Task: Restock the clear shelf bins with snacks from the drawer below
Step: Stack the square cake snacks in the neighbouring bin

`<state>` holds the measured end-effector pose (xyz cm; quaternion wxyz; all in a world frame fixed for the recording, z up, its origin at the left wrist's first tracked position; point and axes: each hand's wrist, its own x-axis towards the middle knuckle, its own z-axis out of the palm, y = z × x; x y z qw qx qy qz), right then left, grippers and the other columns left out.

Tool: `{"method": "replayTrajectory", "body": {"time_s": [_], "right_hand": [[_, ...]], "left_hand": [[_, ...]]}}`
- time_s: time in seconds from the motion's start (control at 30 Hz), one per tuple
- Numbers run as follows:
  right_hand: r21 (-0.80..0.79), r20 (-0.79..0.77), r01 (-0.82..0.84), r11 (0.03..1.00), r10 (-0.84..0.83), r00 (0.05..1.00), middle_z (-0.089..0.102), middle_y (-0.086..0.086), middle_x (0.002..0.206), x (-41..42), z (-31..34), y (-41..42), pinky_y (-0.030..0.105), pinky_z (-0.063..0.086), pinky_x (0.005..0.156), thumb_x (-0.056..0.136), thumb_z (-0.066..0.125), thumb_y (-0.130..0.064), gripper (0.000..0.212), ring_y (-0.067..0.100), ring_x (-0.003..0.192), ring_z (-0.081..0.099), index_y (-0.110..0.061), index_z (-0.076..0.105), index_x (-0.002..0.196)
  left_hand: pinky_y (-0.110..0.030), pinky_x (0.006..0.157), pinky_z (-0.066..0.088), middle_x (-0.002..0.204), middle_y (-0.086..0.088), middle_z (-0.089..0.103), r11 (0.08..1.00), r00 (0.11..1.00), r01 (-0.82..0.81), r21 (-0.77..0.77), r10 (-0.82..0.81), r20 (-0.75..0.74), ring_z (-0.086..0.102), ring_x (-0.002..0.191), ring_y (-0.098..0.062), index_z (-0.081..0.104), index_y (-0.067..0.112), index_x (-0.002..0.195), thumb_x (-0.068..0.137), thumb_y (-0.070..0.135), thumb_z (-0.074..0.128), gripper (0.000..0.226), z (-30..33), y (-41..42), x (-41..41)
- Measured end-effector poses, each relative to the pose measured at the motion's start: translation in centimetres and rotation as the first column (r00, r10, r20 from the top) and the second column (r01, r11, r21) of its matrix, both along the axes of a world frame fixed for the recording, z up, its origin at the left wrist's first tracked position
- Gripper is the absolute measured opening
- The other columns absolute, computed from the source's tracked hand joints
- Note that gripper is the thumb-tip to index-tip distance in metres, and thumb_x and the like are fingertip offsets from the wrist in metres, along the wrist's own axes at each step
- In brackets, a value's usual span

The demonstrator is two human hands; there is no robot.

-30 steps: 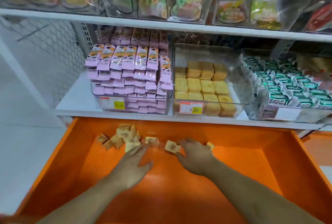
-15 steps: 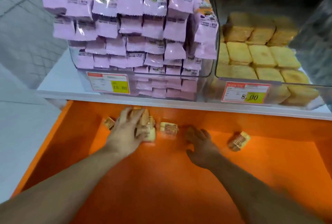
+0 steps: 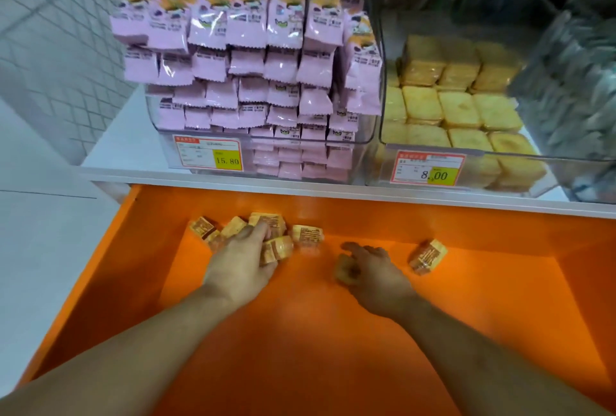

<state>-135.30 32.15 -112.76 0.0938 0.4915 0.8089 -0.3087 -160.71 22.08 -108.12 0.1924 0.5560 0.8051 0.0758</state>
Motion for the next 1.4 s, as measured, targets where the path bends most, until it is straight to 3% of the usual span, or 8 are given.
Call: {"method": "replayTrajectory", "body": {"time_s": [0.2,0.47,0.63,0.8,0.97,1.1,1.23,1.4], "right_hand": [[0.048,-0.039,-0.083,0.995,0.085,0.996,0.054,-0.007,0.147,-0.2,10.5,-1.8,0.023,0.040,0.103,0.088,0.076,-0.027,0.074,0.018,0.136,0.047,-0.036,0.043,0.154],[0.011,-0.293,0.033,0.999,-0.028,0.956,0.063,-0.015,0.125,3.9,24.4,-5.5,0.012,0.047,0.060,0.081,0.083,-0.021,0.071,0.012,0.100,0.068,-0.041,0.053,0.142],[-0.213,-0.626,0.189,0.959,-0.283,0.727,0.071,-0.003,0.112,6.6,28.9,-6.8,0.053,0.060,0.073,0.081,0.073,0.014,0.070,0.022,0.085,0.074,-0.030,0.061,0.134],[-0.575,-0.753,0.066,0.815,-0.559,0.346,0.073,0.016,0.125,7.0,30.4,-7.4,0.042,0.060,0.074,0.100,0.053,0.003,0.052,0.036,0.096,0.069,-0.029,0.065,0.139],[-0.678,-0.713,0.013,0.735,-0.662,0.230,0.068,0.019,0.134,6.2,30.0,-6.1,0.054,0.058,0.088,0.106,0.039,-0.009,0.045,0.050,0.115,0.066,-0.026,0.060,0.143],[-0.677,-0.712,0.071,0.733,-0.676,0.193,0.071,0.021,0.129,5.1,29.7,-5.3,0.051,0.054,0.088,0.110,0.036,-0.017,0.042,0.045,0.111,0.070,-0.021,0.056,0.146],[-0.628,-0.743,0.162,0.761,-0.648,0.168,0.073,0.018,0.111,4.3,29.6,-4.8,0.036,0.047,0.063,0.108,0.041,-0.014,0.039,0.023,0.073,0.070,-0.015,0.060,0.143],[-0.585,-0.769,0.150,0.797,-0.604,0.212,0.071,0.023,0.126,4.2,29.8,-5.0,0.037,0.055,0.069,0.104,0.040,0.002,0.046,0.033,0.093,0.073,-0.018,0.065,0.137]], "left_hand": [[-0.026,0.069,0.055,0.087,0.008,0.054,0.995,0.973,0.072,-0.065,-0.055,0.225,0.055,0.074,0.003,0.025,0.033,0.087,0.095,0.022,0.069,0.046,8.2,-1.0,4.5],[-0.027,0.068,0.054,0.101,0.011,0.064,0.986,0.933,0.091,0.140,-0.134,0.335,0.064,0.084,-0.006,0.042,0.037,0.122,0.078,0.030,0.079,0.058,18.2,-3.0,7.3],[-0.019,0.067,0.045,0.120,0.010,0.046,0.980,0.858,0.097,0.173,-0.170,0.484,0.058,0.092,-0.005,0.050,0.039,0.124,0.082,0.039,0.081,0.052,22.9,-4.3,8.9],[-0.023,0.059,0.045,0.086,0.004,0.074,0.994,0.687,0.027,0.103,-0.093,0.721,0.063,0.067,-0.007,0.060,0.034,0.114,0.080,0.041,0.087,0.045,25.1,-5.2,9.7],[-0.025,0.057,0.047,0.085,-0.001,0.078,0.983,0.663,-0.166,0.076,0.054,0.747,0.071,0.063,-0.014,0.050,0.037,0.112,0.074,0.050,0.088,0.056,25.0,-4.2,10.7],[-0.024,0.051,0.049,0.097,-0.001,0.076,0.968,0.557,-0.244,0.061,0.088,0.826,0.073,0.067,-0.018,0.050,0.040,0.116,0.073,0.050,0.090,0.059,24.8,-3.1,10.6],[-0.040,0.069,0.059,0.104,-0.013,0.075,0.958,0.225,-0.284,-0.040,0.107,0.968,0.070,0.093,-0.033,0.067,0.017,0.121,0.066,0.042,0.093,0.066,24.4,-2.2,10.4],[-0.040,0.062,0.058,0.107,-0.014,0.078,0.949,0.130,-0.302,-0.090,0.135,0.982,0.075,0.097,-0.035,0.066,0.013,0.123,0.068,0.021,0.090,0.060,24.2,-2.1,10.6]]}}
